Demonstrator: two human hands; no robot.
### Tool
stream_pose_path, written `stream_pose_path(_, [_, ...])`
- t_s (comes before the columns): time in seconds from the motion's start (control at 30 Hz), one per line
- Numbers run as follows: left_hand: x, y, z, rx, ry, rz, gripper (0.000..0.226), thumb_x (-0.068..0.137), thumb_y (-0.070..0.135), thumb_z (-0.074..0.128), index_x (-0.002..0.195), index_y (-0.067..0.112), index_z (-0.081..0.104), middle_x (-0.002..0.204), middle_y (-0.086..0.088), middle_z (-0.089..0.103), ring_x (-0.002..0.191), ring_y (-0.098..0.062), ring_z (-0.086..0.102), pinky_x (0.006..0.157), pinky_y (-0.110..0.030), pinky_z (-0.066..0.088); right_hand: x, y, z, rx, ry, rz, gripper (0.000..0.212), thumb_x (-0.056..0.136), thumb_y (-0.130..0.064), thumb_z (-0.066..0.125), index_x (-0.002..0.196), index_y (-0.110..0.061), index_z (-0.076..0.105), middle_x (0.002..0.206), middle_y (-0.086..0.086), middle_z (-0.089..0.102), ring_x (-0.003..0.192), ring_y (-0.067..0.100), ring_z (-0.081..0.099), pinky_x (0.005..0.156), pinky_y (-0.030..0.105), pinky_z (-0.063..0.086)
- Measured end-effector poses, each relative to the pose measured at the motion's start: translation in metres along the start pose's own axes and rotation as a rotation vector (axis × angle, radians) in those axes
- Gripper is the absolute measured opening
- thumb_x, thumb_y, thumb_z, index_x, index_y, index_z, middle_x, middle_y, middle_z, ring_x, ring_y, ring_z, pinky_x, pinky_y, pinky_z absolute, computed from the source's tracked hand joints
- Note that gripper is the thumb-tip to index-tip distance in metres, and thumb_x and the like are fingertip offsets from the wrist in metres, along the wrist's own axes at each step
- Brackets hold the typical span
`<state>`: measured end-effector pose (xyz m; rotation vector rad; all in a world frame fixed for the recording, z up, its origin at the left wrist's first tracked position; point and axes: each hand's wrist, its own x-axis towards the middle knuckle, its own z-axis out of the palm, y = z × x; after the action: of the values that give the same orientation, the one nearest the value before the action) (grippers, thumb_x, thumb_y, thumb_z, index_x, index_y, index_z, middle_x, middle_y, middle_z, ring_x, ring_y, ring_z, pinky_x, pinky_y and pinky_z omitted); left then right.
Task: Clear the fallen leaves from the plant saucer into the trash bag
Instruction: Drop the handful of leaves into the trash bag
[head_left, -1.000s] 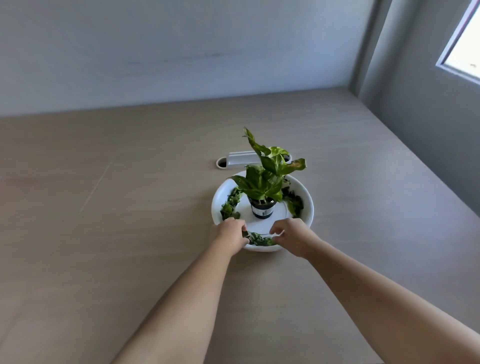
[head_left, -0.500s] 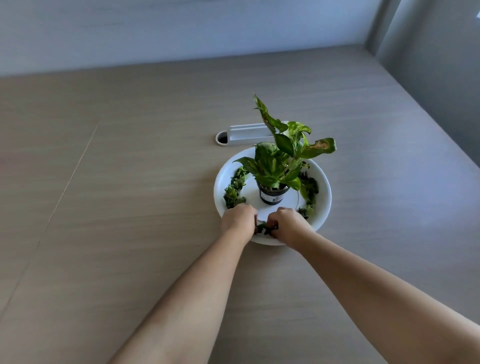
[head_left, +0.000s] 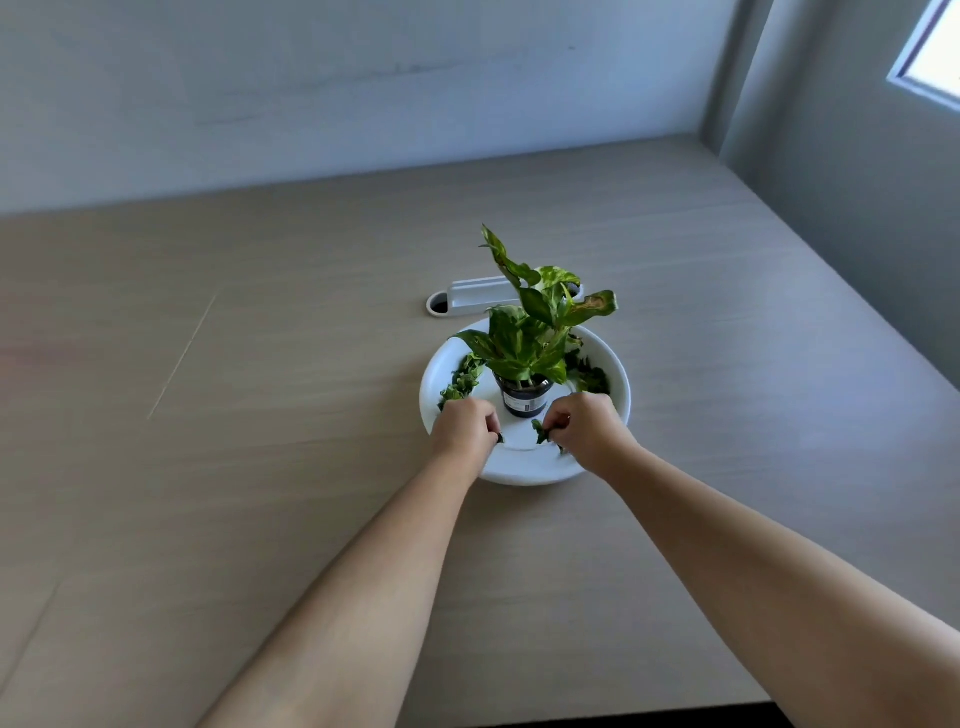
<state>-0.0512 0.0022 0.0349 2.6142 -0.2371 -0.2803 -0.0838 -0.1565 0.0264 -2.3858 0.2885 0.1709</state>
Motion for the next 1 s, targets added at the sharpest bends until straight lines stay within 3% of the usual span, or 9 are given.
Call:
stream_pose_path(0.13, [-0.026, 0.036, 0.006, -0.01, 0.003, 0.036, 0.014, 0.082, -0.001, 0.06, 0.082, 0.006, 0.072, 0.093, -0.009, 0.072, 0.089, -0.024, 0.066, 0.072, -0.028, 0.051, -0.031, 0.015, -0.033, 0.041, 0.073, -0.016, 0.019, 0.079, 0.003, 0.058, 0.082, -0.009, 0.073, 0.075, 0.003, 0.066, 0.066, 0.018, 0.057, 0.059, 0.024, 0.047])
stream_pose_path(0.23, [-0.052, 0.083, 0.023, -0.018, -0.003, 0.11, 0.013, 0.08, -0.001, 0.061, 0.081, 0.007, 0.072, 0.091, -0.012, 0.073, 0.091, -0.026, 0.066, 0.078, -0.033, 0.055, -0.068, 0.049, -0.07, 0.061, 0.155, 0.002, 0.021, 0.074, 0.004, 0.057, 0.073, -0.011, 0.072, 0.065, 0.004, 0.062, 0.052, 0.017, 0.054, 0.046, 0.02, 0.043])
stream_pose_path(0.4, [-0.103, 0.206, 0.079, -0.028, -0.084, 0.314, 0.013, 0.077, 0.002, 0.064, 0.083, 0.008, 0.074, 0.089, -0.013, 0.075, 0.087, -0.027, 0.069, 0.076, -0.03, 0.054, -0.157, 0.142, -0.154, 0.053, 0.316, 0.129, 0.017, 0.075, 0.004, 0.061, 0.075, -0.008, 0.072, 0.074, 0.011, 0.066, 0.063, 0.027, 0.063, 0.056, 0.027, 0.049])
stream_pose_path(0.53, [-0.16, 0.32, 0.146, -0.037, -0.195, 0.526, 0.012, 0.078, 0.002, 0.065, 0.081, 0.009, 0.074, 0.09, -0.012, 0.074, 0.086, -0.027, 0.069, 0.074, -0.031, 0.054, -0.259, 0.237, -0.224, 0.016, 0.449, 0.313, 0.017, 0.078, 0.0, 0.061, 0.078, -0.011, 0.073, 0.077, 0.005, 0.063, 0.065, 0.02, 0.063, 0.058, 0.022, 0.046])
stream_pose_path(0.63, [-0.213, 0.399, 0.2, -0.033, -0.308, 0.683, 0.012, 0.077, 0.0, 0.064, 0.077, 0.008, 0.073, 0.089, -0.012, 0.073, 0.085, -0.027, 0.068, 0.072, -0.03, 0.053, -0.342, 0.307, -0.262, 0.038, 0.578, 0.457, 0.018, 0.074, 0.003, 0.061, 0.079, -0.008, 0.075, 0.083, 0.011, 0.072, 0.077, 0.022, 0.065, 0.068, 0.021, 0.045])
stream_pose_path(0.73, [-0.272, 0.465, 0.255, 0.01, -0.442, 0.853, 0.011, 0.075, 0.0, 0.065, 0.077, 0.008, 0.073, 0.086, -0.01, 0.074, 0.083, -0.025, 0.069, 0.069, -0.026, 0.051, -0.43, 0.368, -0.277, 0.094, 0.705, 0.632, 0.018, 0.072, 0.004, 0.062, 0.078, -0.008, 0.075, 0.083, 0.015, 0.074, 0.074, 0.023, 0.066, 0.067, 0.02, 0.045])
stream_pose_path(0.87, [-0.339, 0.516, 0.323, 0.122, -0.622, 1.026, 0.007, 0.08, 0.005, 0.066, 0.08, 0.009, 0.071, 0.087, -0.009, 0.073, 0.08, -0.025, 0.068, 0.063, -0.027, 0.051, -0.523, 0.425, -0.265, 0.172, 0.804, 0.86, 0.018, 0.076, 0.003, 0.061, 0.079, -0.009, 0.075, 0.083, 0.013, 0.074, 0.067, 0.018, 0.06, 0.065, 0.02, 0.044])
stream_pose_path(1.0, [-0.39, 0.532, 0.386, 0.229, -0.797, 1.105, 0.011, 0.079, 0.002, 0.063, 0.078, 0.011, 0.07, 0.089, -0.008, 0.072, 0.084, -0.026, 0.068, 0.066, -0.027, 0.05, -0.587, 0.465, -0.235, 0.242, 0.853, 1.049, 0.016, 0.077, 0.002, 0.062, 0.078, -0.01, 0.073, 0.081, 0.007, 0.067, 0.078, 0.022, 0.065, 0.068, 0.022, 0.044])
